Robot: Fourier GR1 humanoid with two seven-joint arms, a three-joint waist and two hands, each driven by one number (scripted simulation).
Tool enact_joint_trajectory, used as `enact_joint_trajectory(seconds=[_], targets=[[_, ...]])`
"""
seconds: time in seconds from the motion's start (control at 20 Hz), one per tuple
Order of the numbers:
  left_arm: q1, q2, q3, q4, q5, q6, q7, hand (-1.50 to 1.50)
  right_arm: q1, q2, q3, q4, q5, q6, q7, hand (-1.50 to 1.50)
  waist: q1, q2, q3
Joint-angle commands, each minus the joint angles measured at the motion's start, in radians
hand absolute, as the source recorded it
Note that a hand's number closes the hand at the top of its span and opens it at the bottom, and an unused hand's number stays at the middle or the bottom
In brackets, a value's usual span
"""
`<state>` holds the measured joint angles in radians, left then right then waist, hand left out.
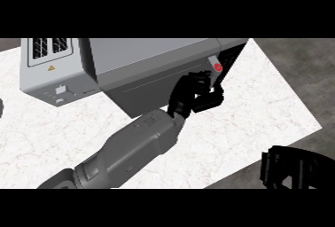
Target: Pick up the milk, place it into the microwave and close the microwave
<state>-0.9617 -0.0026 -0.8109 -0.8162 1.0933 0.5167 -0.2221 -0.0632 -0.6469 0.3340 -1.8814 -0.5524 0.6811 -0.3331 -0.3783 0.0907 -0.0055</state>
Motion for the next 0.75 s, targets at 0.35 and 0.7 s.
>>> enact_joint_trajectory(seconds=[0.35, 0.7], targets=[[0.059, 0.047, 0.087, 0.134, 0.129, -0.19, -0.073, 1.5, 0.114, 0.06, 0.064, -0.128, 0.048, -0.102, 0.019, 1.5, 0.089, -0.008, -0.006], [0.054, 0.038, 0.064, 0.181, 0.169, -0.268, -0.105, 1.5, 0.175, 0.089, 0.11, -0.212, 0.105, -0.162, 0.039, 1.5, 0.096, -0.012, -0.004]])
